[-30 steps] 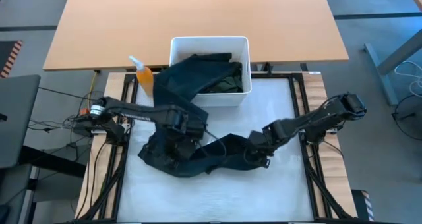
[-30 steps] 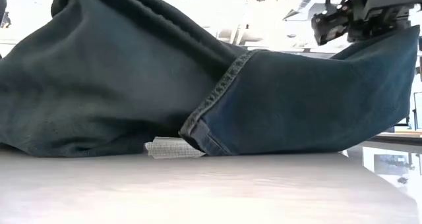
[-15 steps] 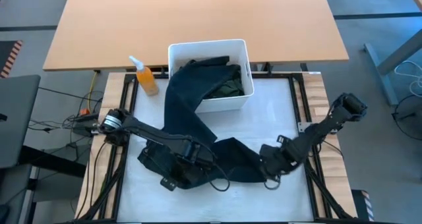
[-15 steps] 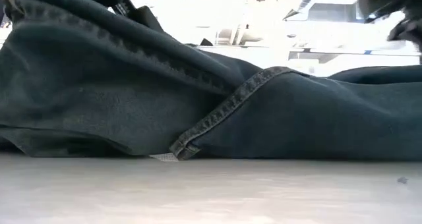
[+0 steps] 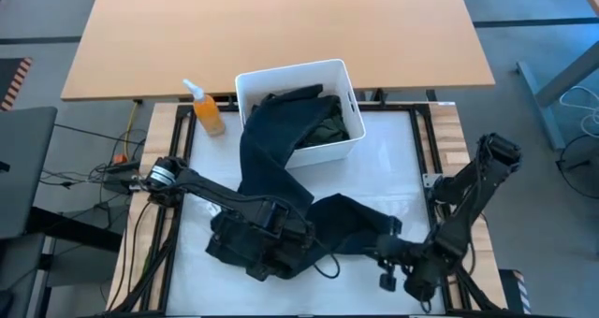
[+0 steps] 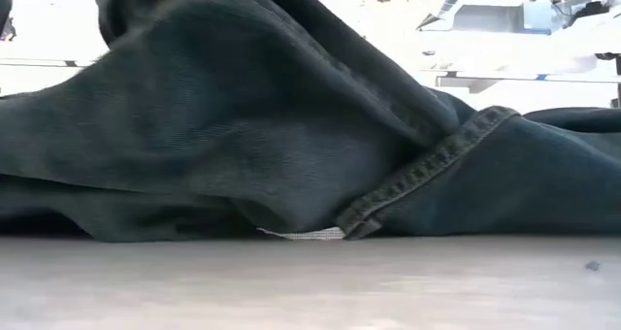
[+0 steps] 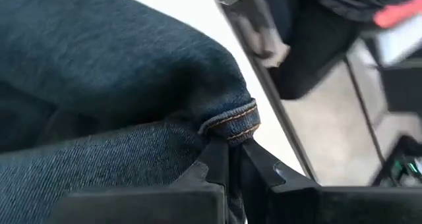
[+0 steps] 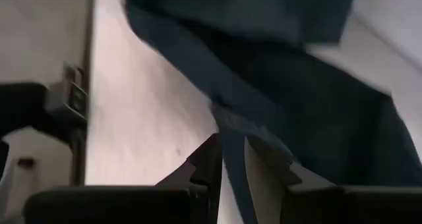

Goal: Fold laundry
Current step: Remove the dark blue jeans from the white bin

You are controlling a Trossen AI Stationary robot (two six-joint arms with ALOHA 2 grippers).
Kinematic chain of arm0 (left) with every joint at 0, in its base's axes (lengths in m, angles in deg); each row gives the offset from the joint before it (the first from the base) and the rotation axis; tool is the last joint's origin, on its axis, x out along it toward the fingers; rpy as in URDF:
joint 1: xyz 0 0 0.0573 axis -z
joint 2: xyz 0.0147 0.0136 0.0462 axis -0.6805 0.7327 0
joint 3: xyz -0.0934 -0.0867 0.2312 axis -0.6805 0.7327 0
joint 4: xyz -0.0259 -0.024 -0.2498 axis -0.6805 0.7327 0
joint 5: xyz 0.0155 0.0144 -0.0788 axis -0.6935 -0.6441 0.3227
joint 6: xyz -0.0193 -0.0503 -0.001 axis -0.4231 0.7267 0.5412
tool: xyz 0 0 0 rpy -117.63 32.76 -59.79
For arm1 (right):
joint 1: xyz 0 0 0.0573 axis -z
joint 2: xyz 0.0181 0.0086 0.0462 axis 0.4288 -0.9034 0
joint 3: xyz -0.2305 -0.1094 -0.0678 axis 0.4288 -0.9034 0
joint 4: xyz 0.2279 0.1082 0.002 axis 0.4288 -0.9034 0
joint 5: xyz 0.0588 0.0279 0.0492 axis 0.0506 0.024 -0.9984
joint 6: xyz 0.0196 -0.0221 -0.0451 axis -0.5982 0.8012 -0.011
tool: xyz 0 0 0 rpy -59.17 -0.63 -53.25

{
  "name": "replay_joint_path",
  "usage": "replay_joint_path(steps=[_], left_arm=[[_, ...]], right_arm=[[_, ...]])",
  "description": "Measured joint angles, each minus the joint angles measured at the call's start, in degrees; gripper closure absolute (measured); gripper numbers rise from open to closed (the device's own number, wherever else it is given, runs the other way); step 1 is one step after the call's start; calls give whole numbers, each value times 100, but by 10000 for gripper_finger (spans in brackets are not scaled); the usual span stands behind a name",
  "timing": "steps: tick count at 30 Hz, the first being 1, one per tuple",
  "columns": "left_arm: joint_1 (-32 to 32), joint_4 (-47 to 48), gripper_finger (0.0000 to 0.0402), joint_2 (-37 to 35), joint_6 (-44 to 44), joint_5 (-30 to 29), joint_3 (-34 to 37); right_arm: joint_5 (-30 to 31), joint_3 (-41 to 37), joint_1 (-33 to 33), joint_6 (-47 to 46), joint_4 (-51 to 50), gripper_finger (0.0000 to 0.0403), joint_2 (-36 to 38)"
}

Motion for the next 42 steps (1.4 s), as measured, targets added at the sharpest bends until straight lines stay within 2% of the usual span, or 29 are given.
replay_joint_path(steps=[3, 7, 13, 19, 23, 28, 32, 36, 40, 42], left_arm=[[-20, 44, 372, -32, 177, -377, -13], [-41, 248, 323, -163, 203, -551, -131], [-43, 1781, 266, -267, 240, -1143, -1035], [-13, 3404, 254, -287, 538, -2290, -2263], [89, 3824, 257, -666, 706, -3253, -2299], [321, 3520, 260, -1717, 1366, -3964, -1192], [544, 2492, 260, -2892, 2259, -4348, 349], [832, 1205, 260, -3989, 3101, -4411, 2055], [1099, -170, 260, -4868, 3670, -4591, 3630], [1170, -768, 260, -5169, 3821, -4623, 4329]], right_arm=[[240, -45, -35, 196, 243, 310, -62], [366, -50, 83, 426, 253, 310, -302], [357, -52, 487, 781, 558, 310, -698], [935, -52, 1292, 1420, 1506, 310, -721], [707, -52, 2162, 1992, 2130, 305, -609], [-167, -54, 3326, 2370, 2839, 268, -608], [-1009, -54, 4014, 3059, 3769, 214, -608], [-1895, -52, 4297, 3697, 4930, 159, -626], [-1931, -43, 4359, 4613, 5732, 136, -660], [-1973, 120, 4445, 4903, 5791, 134, -660]])
